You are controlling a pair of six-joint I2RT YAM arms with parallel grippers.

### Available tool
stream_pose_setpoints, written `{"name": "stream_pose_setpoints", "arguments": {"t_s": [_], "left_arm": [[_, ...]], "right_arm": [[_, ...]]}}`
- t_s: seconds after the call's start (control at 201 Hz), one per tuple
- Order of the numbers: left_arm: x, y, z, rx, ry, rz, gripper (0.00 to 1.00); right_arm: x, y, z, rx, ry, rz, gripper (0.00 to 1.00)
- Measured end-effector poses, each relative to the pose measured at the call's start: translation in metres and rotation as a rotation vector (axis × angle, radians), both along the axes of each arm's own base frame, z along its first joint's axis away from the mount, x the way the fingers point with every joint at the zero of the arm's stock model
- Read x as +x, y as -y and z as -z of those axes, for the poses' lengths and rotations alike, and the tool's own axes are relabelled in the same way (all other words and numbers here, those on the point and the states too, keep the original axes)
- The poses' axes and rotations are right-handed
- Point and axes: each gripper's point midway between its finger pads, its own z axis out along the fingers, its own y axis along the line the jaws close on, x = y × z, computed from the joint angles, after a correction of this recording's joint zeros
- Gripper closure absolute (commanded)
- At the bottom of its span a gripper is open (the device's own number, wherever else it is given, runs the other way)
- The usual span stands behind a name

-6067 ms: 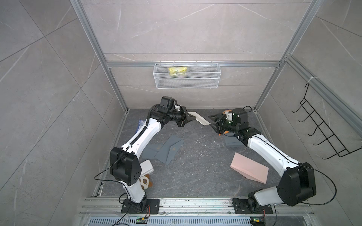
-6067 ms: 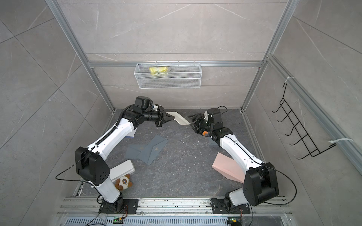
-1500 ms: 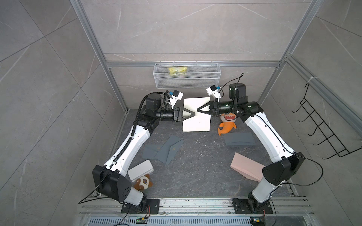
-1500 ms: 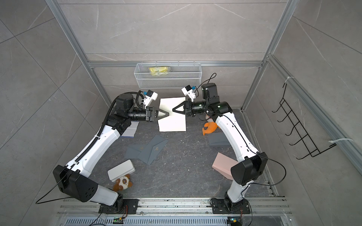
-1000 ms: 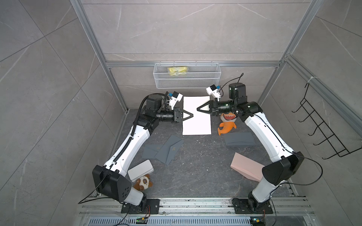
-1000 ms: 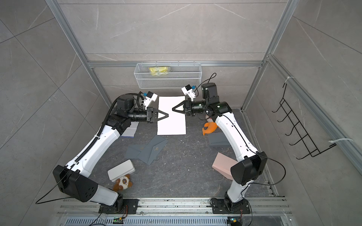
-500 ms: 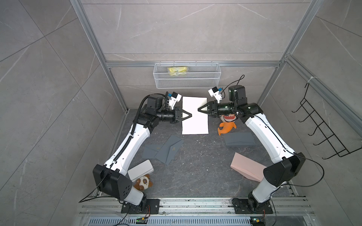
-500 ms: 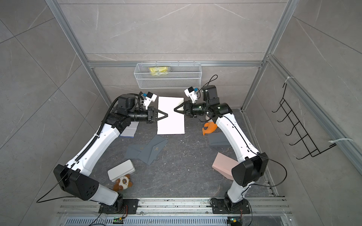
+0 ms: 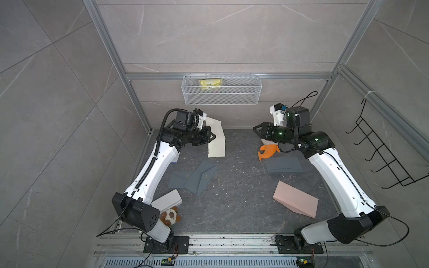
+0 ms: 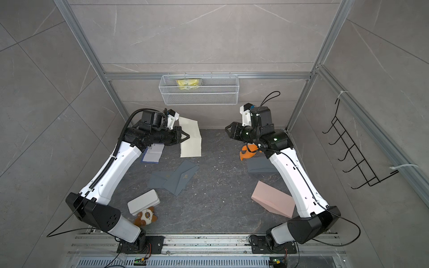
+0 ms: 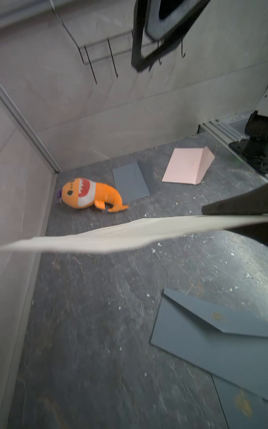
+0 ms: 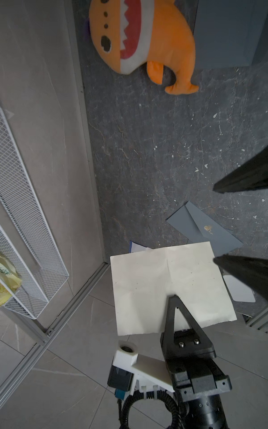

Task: Take the letter paper out of the envelope
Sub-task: Unfold the letter paper, then place the letter paper at the center of the board.

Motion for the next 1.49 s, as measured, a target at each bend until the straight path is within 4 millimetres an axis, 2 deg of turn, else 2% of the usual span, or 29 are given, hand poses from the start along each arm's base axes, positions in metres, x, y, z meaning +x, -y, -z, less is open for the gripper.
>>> {"name": "stream_pose_setpoints", "arguments": {"t_s": [0.124, 0.328, 0.572, 0.731, 0.881, 1.159, 1.269, 1.493], "left_arm": [[0.017, -0.016, 0.018, 0.131, -0.033, -0.075, 1.0], [0.041, -0.046, 0.06, 0.388, -0.115, -0.17, 1.0], [0.071, -0.088, 0.122, 0.747, -0.2, -0.265, 1.0], [0.098, -0.106, 0.158, 0.936, -0.212, -0.301, 1.0], [0.127, -0.112, 0.186, 1.042, -0.19, -0.328, 1.0], [0.16, -0.104, 0.252, 1.103, -0.184, -0.313, 1.0], [0.165, -0.099, 0.272, 1.09, -0.196, -0.299, 1.0], [0.172, -0.083, 0.286, 0.977, -0.204, -0.282, 1.0]], "right_arm": [[-0.003, 0.0, 0.007, -0.021, -0.007, 0.008, 0.55], [-0.007, -0.004, 0.015, -0.039, -0.027, 0.005, 0.56], [-0.016, -0.005, 0.017, -0.043, -0.034, -0.006, 0.58], [-0.019, -0.004, 0.026, -0.052, -0.055, -0.008, 0.59], [-0.022, -0.003, 0.033, -0.063, -0.08, -0.009, 0.6], [-0.027, -0.001, 0.042, -0.08, -0.118, -0.009, 0.61], [-0.029, 0.001, 0.045, -0.089, -0.134, -0.007, 0.61], [-0.033, 0.006, 0.055, -0.113, -0.158, 0.005, 0.62]]}}
